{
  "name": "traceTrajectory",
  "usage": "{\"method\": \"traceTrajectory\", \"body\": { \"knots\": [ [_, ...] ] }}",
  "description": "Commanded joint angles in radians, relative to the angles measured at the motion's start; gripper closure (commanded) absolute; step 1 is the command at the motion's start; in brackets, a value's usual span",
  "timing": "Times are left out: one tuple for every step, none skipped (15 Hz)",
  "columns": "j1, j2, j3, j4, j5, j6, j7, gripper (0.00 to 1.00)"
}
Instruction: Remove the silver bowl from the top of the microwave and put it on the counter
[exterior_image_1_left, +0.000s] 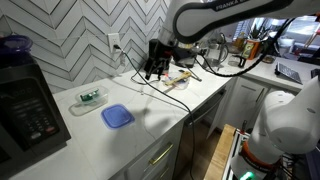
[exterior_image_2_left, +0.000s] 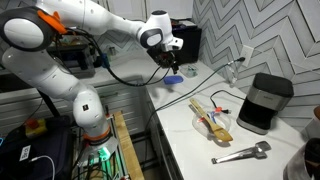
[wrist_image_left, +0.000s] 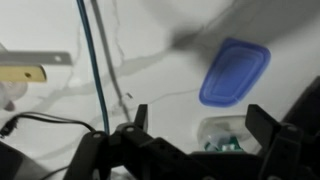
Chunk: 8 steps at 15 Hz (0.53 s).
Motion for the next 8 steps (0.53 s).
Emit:
{"method": "traceTrajectory", "body": {
  "knots": [
    [0.075,0.135,-0.008,0.235,0.12,0.031,-0.054,0.0],
    [0.095,0.169,-0.014,0.312,0.158,0.013,-0.071,0.0],
    [0.111,0.198,-0.018,0.379,0.202,-0.001,-0.093,0.0],
    [0.125,0.229,-0.017,0.448,0.244,-0.016,-0.112,0.0],
    [0.13,0.259,-0.01,0.516,0.271,-0.03,-0.121,0.0],
    [0.135,0.292,-0.001,0.583,0.296,-0.052,-0.13,0.0],
    [0.14,0.33,0.007,0.649,0.318,-0.072,-0.145,0.0],
    [0.14,0.368,0.016,0.713,0.322,-0.096,-0.164,0.0]
  ]
}}
